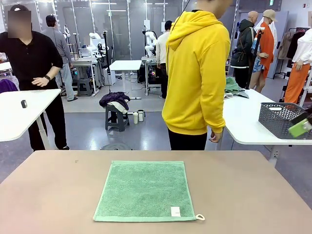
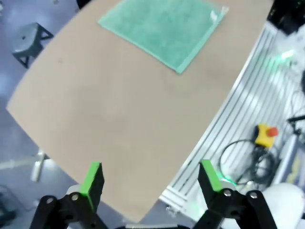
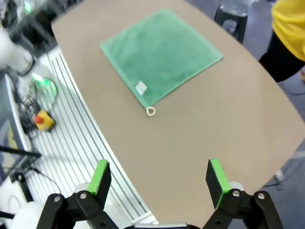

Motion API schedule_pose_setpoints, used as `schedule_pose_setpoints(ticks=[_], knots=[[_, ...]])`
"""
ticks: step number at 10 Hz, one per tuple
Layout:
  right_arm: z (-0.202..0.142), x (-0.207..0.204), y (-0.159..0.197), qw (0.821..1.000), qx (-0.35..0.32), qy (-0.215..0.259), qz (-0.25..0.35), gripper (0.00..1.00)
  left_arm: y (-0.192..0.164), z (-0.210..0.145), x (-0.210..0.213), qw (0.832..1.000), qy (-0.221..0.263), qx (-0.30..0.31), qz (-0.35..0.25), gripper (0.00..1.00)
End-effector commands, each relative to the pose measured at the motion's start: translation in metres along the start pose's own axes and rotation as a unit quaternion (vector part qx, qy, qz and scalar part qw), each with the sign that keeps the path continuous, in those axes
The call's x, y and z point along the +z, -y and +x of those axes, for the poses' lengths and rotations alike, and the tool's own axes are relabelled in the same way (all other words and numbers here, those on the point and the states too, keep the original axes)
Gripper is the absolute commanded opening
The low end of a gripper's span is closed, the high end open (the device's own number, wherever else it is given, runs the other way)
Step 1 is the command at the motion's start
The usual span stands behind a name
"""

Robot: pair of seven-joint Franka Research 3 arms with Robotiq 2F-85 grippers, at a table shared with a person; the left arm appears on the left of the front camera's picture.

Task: Fold the towels and place them in the basket.
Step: When a person lays out a Towel with hook on the table, fold it in half twice.

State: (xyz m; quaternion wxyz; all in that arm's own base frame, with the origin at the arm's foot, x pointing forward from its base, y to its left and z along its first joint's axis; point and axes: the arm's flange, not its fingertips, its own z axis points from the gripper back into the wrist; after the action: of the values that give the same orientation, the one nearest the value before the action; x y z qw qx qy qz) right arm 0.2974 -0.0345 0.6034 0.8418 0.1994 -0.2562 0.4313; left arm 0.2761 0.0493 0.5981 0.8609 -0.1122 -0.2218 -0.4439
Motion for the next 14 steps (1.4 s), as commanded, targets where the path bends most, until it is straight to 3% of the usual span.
schedule_pose_setpoints(ticks=[1, 4, 7, 11, 13, 14], knots=[[0.017, -0.029, -0.023, 0.996, 0.072, -0.044, -0.027, 1.00, 0.031, 0.024, -0.030, 0.994, -0.047, -0.090, 0.038, 1.00], [0.050, -0.075, -0.071, 0.976, 0.183, -0.108, -0.044, 1.00, 0.079, 0.065, -0.076, 0.974, -0.115, -0.187, 0.058, 1.00], [0.043, -0.139, -0.084, 0.956, 0.233, -0.171, -0.057, 1.00, 0.105, 0.075, -0.136, 0.970, -0.129, -0.206, 0.015, 1.00], [0.027, -0.184, -0.084, 0.953, 0.225, -0.197, -0.044, 1.00, 0.116, 0.066, -0.183, 0.968, -0.146, -0.206, -0.007, 1.00], [0.040, -0.173, -0.081, 0.950, 0.240, -0.199, -0.036, 1.00, 0.112, 0.062, -0.180, 0.974, -0.120, -0.190, -0.009, 1.00], [0.040, -0.173, -0.081, 0.950, 0.240, -0.199, -0.036, 1.00, 0.107, 0.095, -0.167, 0.967, -0.144, -0.210, -0.024, 1.00]])
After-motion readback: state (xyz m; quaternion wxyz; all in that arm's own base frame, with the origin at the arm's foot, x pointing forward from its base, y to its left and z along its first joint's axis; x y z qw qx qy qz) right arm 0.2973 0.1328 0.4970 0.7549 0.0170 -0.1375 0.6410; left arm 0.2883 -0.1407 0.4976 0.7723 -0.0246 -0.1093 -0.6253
